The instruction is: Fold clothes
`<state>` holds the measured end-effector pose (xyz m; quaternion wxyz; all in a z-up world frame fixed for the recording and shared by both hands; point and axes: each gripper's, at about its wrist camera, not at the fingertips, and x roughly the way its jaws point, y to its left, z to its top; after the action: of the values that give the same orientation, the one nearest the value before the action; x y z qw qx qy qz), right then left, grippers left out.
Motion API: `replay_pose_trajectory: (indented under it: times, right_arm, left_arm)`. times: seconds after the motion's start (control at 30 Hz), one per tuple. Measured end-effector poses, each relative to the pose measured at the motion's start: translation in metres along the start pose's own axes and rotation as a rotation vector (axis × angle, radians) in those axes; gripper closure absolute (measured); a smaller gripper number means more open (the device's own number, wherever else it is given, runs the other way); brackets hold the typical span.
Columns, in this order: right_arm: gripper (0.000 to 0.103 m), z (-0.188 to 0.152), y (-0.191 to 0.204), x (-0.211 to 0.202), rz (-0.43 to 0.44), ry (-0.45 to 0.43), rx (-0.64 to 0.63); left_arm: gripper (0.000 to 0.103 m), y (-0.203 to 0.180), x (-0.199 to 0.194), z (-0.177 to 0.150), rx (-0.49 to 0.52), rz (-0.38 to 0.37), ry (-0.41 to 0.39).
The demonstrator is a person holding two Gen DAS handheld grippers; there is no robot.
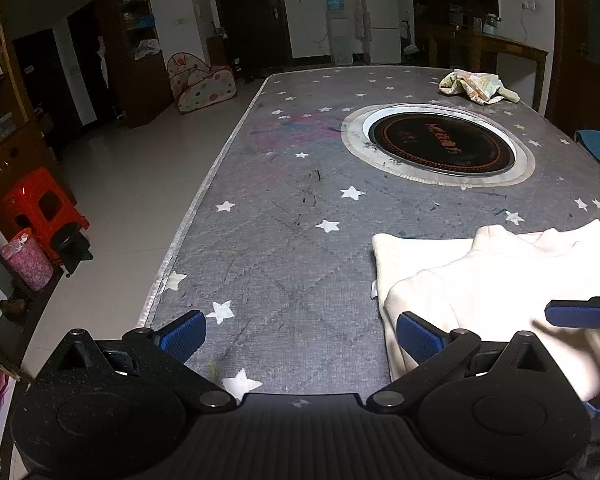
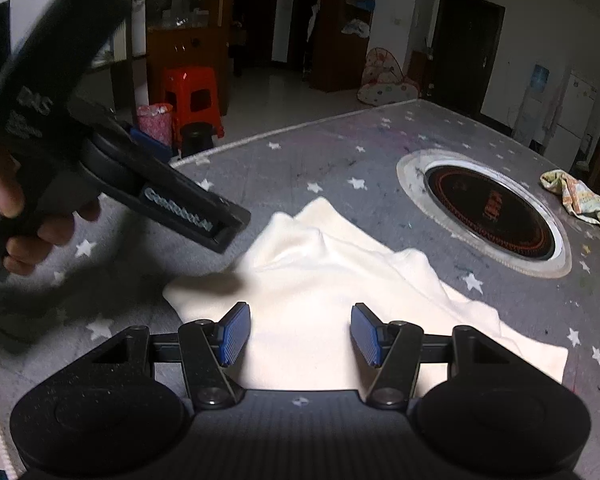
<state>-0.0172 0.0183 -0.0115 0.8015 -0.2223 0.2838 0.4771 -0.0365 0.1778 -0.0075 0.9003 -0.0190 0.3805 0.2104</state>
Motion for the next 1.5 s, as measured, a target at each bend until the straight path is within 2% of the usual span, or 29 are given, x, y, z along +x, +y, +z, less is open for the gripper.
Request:
replay_pose_trajectory:
  times: [0.13, 0.43, 0.6, 0.7, 1.07, 1.3, 1.5]
  right_arm:
    - [0.047, 0.002, 0.007, -0.001, 0.033, -0.008, -0.015]
    - [0.062, -0.005, 0.019, 0.016, 0.089, 0.042, -0.016]
    - [0.067, -0.004, 0.025, 0.015, 0.103, 0.04, -0.049]
    - [0.071, 0.001, 0.022, 0.008, 0.118, 0.018, -0.02]
    - [0.072, -0.001, 0.021, 0.012, 0.143, 0.031, -0.011]
    - [0.071, 0.003, -0.005, -0.001, 0.076, -0.001, 0.027]
    - [0.071, -0.008, -0.017, 0.011, 0.046, 0.046, 0.065]
  left_arm:
    - [0.0, 0.0, 0.001, 0.001, -0.002, 0.001, -0.001]
    - [0.0, 0.001, 0.002, 0.003, -0.006, 0.003, -0.004]
    - [0.0, 0.0, 0.002, 0.004, -0.007, 0.0, -0.006]
    - [0.0, -0.001, 0.002, 0.006, -0.007, 0.003, -0.007]
    - [0.0, -0.005, 0.005, 0.007, -0.002, 0.006, -0.004]
    - [0.0, -0.009, 0.008, 0.009, 0.001, 0.006, -0.003]
    - [0.0, -0.013, 0.011, 0.011, 0.006, 0.001, -0.001]
